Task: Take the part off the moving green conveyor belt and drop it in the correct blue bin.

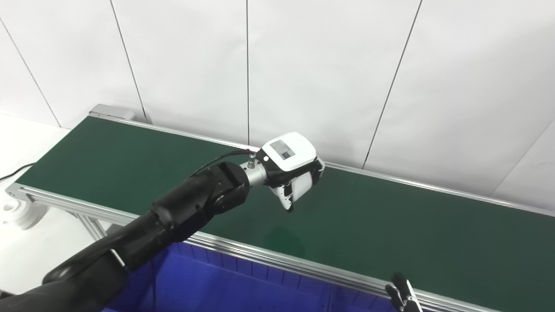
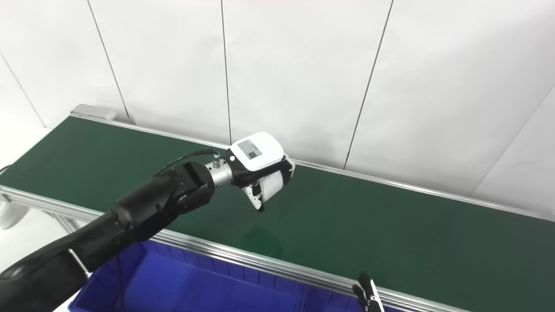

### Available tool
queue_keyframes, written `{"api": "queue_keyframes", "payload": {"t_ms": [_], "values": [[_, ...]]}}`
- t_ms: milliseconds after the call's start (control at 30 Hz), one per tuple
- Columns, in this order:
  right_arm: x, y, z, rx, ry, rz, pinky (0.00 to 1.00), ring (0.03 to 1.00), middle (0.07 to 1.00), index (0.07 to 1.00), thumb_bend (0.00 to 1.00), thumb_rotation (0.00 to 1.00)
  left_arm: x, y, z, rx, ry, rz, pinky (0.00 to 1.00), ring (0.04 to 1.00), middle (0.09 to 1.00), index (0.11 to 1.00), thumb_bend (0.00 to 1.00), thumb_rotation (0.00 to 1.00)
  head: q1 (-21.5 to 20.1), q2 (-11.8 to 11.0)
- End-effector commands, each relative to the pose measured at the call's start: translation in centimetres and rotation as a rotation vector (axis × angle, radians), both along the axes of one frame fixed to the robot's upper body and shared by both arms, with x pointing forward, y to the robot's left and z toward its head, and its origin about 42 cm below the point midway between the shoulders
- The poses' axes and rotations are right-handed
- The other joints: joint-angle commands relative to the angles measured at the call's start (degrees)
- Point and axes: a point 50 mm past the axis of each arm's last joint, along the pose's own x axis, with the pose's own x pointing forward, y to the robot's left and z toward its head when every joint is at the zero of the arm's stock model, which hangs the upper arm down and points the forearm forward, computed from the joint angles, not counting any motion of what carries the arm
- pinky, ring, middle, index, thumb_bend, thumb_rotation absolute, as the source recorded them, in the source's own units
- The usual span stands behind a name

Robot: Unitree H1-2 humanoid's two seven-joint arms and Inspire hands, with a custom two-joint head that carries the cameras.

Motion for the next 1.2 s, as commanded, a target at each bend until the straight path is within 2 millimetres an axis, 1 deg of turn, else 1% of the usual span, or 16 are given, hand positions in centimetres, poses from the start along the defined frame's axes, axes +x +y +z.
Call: {"api": "queue_keyframes", "payload": {"t_ms": [0,33,133,233,333,533,667,800,833,933,967,1033,1067,1100,1133,1167], "values": [[1.0,-0.5,1.4,0.01,-0.044,0.011,1.0,0.963,0.986,1.0,0.85,1.0,-0.3,0.8,2.1,0.001,-0.023,0.0,0.44,0.427,0.489,0.513,0.5,0.0,0.2,0.2],[1.1,-0.7,1.6,0.011,-0.045,0.011,1.0,0.961,0.984,1.0,0.85,1.0,-0.7,0.7,2.3,0.006,-0.02,-0.001,0.43,0.429,0.493,0.509,0.5,0.0,1.5,0.8],[1.7,-1.3,2.0,0.021,-0.054,0.008,0.99,0.949,0.972,1.0,0.84,1.0,-2.8,1.2,2.0,0.016,0.001,0.003,0.45,0.446,0.505,0.483,0.5,0.0,2.8,1.4],[2.2,-1.8,2.4,0.031,-0.05,0.009,0.99,0.95,0.968,0.999,0.84,1.0,-4.5,1.8,1.1,0.008,0.032,0.01,0.45,0.44,0.491,0.501,0.5,0.0,4.5,2.4],[2.6,-2.6,2.5,0.028,-0.05,0.006,0.99,0.948,0.963,0.996,0.85,1.0,-6.6,2.7,-0.3,0.023,0.057,0.011,0.45,0.445,0.494,0.494,0.5,0.0,5.3,2.6],[2.9,-3.5,2.5,0.036,-0.038,-0.004,0.99,0.949,0.956,0.993,0.9,1.0,-10.0,4.7,-3.5,0.046,0.129,0.079,0.4,0.402,0.476,0.525,0.5,0.0,6.0,2.7],[3.0,-4.0,2.4,0.038,-0.032,-0.002,0.98,0.944,0.958,0.996,0.89,1.0,-11.6,6.5,-6.0,0.063,0.211,0.164,0.39,0.396,0.455,0.539,0.5,0.0,7.1,2.7],[3.2,-4.0,2.2,0.056,-0.017,0.005,1.0,0.953,0.965,1.0,0.89,0.98,-12.8,8.0,-8.1,0.084,0.272,0.216,0.27,0.356,0.452,0.548,0.49,0.0,7.1,2.6],[3.2,-3.9,2.1,0.058,-0.017,0.008,1.0,0.956,0.966,1.0,0.89,0.98,-13.1,8.4,-8.7,0.089,0.289,0.234,0.23,0.365,0.469,0.527,0.49,0.0,6.1,2.3],[3.0,-3.9,2.0,0.052,-0.018,0.008,1.0,0.953,0.964,1.0,0.89,0.98,-13.8,9.9,-10.3,0.124,0.306,0.27,0.22,0.386,0.495,0.496,0.5,0.0,5.2,2.1],[2.9,-3.9,2.0,0.046,-0.019,0.004,0.99,0.952,0.962,1.0,0.89,0.98,-14.1,10.6,-11.0,0.145,0.315,0.283,0.22,0.389,0.498,0.491,0.5,0.0,4.3,1.8],[2.8,-3.8,1.9,0.037,-0.019,-0.001,0.98,0.943,0.954,0.992,0.9,0.98,-14.5,11.4,-12.0,0.166,0.32,0.29,0.22,0.354,0.46,0.529,0.49,0.0,3.5,1.5],[2.7,-3.7,1.9,0.034,-0.019,-0.004,0.97,0.94,0.95,0.988,0.91,0.98,-14.6,11.7,-12.3,0.17,0.317,0.287,0.2,0.388,0.482,0.504,0.5,0.0,3.5,1.5],[2.7,-3.6,1.8,0.032,-0.021,-0.004,0.97,0.937,0.948,0.987,0.91,0.98,-14.6,12.0,-12.8,0.18,0.324,0.277,0.19,0.367,0.485,0.493,0.51,0.0,2.8,1.2],[2.6,-3.5,1.8,0.029,-0.024,-0.005,0.95,0.934,0.948,0.984,0.89,0.98,-14.5,12.2,-13.1,0.197,0.333,0.268,0.19,0.282,0.449,0.496,0.51,0.0,2.6,1.1],[2.5,-3.4,1.8,0.027,-0.026,-0.006,0.95,0.934,0.947,0.983,0.89,0.98,-14.5,12.3,-13.3,0.209,0.339,0.262,0.19,0.276,0.438,0.498,0.51,0.0,2.5,1.1]]}}
